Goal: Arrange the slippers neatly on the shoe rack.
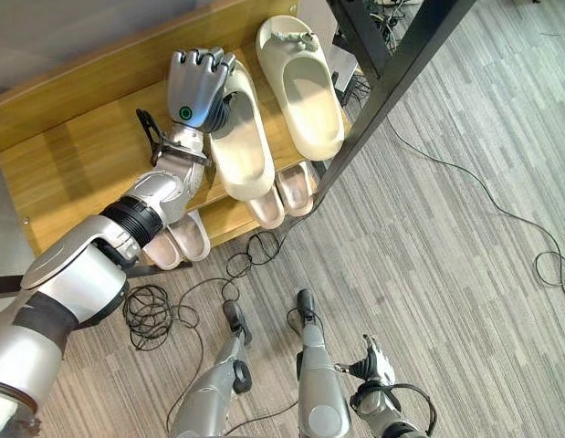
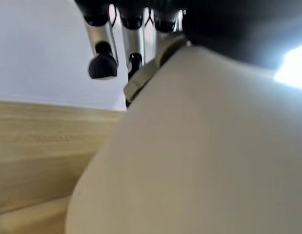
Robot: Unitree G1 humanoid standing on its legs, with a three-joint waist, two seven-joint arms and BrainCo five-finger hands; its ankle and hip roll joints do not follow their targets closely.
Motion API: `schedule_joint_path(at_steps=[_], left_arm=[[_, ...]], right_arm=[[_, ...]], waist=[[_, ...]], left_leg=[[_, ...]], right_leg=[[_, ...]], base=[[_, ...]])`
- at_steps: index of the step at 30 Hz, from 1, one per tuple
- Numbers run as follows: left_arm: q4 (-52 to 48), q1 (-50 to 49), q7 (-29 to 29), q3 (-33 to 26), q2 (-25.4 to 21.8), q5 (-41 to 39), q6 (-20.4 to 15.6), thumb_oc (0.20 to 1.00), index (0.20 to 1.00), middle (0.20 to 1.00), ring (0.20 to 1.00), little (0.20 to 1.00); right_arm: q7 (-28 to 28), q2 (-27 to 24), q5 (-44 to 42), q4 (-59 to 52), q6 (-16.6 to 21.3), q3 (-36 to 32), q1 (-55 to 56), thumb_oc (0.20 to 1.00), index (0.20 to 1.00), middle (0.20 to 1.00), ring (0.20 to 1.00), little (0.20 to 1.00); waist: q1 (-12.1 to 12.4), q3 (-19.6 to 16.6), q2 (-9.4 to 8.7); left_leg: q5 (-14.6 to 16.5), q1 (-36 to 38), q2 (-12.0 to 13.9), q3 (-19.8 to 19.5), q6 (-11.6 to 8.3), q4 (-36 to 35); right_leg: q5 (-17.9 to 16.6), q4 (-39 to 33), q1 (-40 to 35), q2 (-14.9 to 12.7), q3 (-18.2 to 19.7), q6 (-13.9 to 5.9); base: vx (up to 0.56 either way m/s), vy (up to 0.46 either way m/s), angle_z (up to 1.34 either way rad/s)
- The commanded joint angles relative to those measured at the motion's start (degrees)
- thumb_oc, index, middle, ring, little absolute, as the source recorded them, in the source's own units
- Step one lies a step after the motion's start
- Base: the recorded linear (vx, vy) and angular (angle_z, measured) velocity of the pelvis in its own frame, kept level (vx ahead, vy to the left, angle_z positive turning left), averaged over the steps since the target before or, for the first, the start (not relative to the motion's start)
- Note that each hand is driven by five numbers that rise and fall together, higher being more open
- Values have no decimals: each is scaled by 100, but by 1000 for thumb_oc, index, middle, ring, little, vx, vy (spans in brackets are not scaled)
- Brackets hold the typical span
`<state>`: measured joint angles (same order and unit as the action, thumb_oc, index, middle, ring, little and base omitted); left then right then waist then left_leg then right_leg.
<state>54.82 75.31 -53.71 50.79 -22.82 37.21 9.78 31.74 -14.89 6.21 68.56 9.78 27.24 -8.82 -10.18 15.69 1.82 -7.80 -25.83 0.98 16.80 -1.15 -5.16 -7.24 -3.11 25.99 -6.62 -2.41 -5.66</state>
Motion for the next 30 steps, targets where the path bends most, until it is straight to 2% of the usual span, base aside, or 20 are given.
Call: schedule_joint_path(at_steps=[1, 9, 10, 11, 12, 18, 25, 27, 30], left_arm=[[463, 980, -217, -252, 15, 34, 29, 200, 200, 200, 200, 200], [590, 996, -198, -274, 137, 8, 60, 200, 200, 200, 200, 200], [630, 1025, -217, -312, 145, -35, 86, 379, 379, 379, 379, 379], [630, 1024, -217, -312, 146, -35, 86, 464, 464, 464, 464, 464], [655, 1041, -244, -341, 148, -76, 122, 1000, 1000, 1000, 1000, 1000], [708, 1026, -279, -530, 210, -296, 134, 1000, 1000, 1000, 1000, 1000], [670, 930, 126, -716, 364, -722, -241, 1000, 1000, 1000, 1000, 1000], [623, 901, 338, -757, 358, -935, -434, 1000, 1000, 1000, 1000, 1000], [480, 816, 496, -742, 286, -932, -520, 1000, 1000, 1000, 1000, 1000]], right_arm=[[44, -342, -88, 7, 63, -76, -123, 1000, 1000, 1000, 1000, 1000], [47, -306, -63, 37, 59, -41, -120, 1000, 1000, 1000, 1000, 1000], [32, -301, -61, 38, 64, -34, -101, 1000, 1000, 1000, 1000, 1000], [32, -301, -61, 38, 64, -34, -100, 1000, 1000, 1000, 1000, 1000], [26, -301, -66, 33, 70, -31, -91, 1000, 1000, 1000, 1000, 1000], [-7, -296, -105, 30, 81, -9, -55, 1000, 1000, 1000, 1000, 1000], [-94, -271, -166, 28, 29, -32, -47, 1000, 1000, 1000, 1000, 1000], [-129, -273, -191, 17, -9, -48, -36, 1000, 1000, 1000, 1000, 1000], [-161, -293, -206, 37, -49, -115, -18, 1000, 1000, 1000, 1000, 1000]], waist=[[-105, 112, 24], [-141, 90, 40], [-144, 72, 43], [-143, 71, 43], [-147, 58, 45], [-156, 58, 53], [-106, 22, 88], [-79, 12, 111], [-28, 4, 158]], left_leg=[[311, -465, -175, -476, -21, 493], [326, -431, -180, -451, -17, 480], [332, -442, -175, -446, -13, 486], [333, -444, -175, -446, -13, 487], [338, -445, -169, -443, -11, 490], [335, -484, -161, -459, -20, 540], [350, -417, -144, -477, -33, 588], [360, -369, -134, -482, -34, 611], [370, -322, -138, -493, -37, 640]], right_leg=[[458, 752, 214, -194, -224, -382], [465, 779, 246, -202, -194, -372], [463, 788, 265, -199, -184, -372], [463, 788, 267, -199, -184, -372], [466, 790, 272, -195, -175, -368], [477, 818, 309, -190, -189, -349], [536, 881, 264, -163, -200, -319], [570, 912, 219, -156, -199, -309], [623, 965, 169, -161, -218, -296]], base=[[0, 0, 0], [0, 0, 0], [0, 0, 0], [0, 0, 0], [0, 0, 0], [0, 0, 0], [0, 0, 0], [0, 0, 0], [0, 0, 0]])
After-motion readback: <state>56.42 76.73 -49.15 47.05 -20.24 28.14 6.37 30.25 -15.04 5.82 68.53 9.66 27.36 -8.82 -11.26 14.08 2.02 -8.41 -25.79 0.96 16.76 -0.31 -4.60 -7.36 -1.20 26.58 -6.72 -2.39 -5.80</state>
